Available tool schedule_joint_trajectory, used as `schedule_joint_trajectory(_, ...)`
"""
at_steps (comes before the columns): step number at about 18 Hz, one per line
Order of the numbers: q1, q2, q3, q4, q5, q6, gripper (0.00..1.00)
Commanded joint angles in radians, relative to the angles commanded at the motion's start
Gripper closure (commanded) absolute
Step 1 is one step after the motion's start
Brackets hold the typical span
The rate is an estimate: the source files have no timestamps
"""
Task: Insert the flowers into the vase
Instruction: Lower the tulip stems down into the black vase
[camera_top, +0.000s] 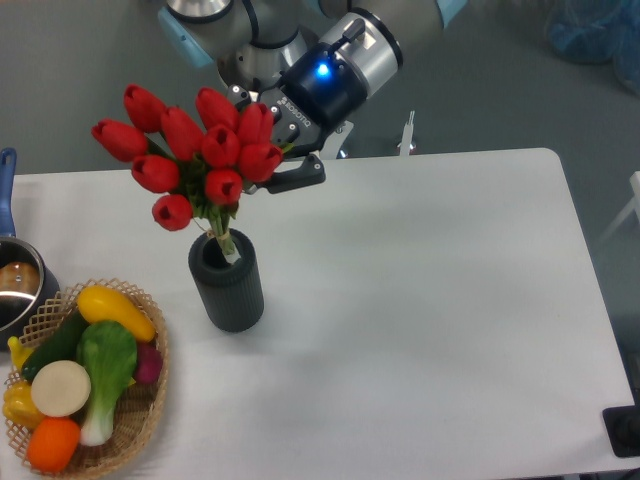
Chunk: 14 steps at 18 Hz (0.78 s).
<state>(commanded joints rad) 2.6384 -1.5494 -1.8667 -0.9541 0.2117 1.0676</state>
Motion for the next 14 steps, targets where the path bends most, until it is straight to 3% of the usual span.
schedule_joint_trajectory(14, 0.032, 0.057, -0.144, 0.002, 0.002, 0.123, 1.0)
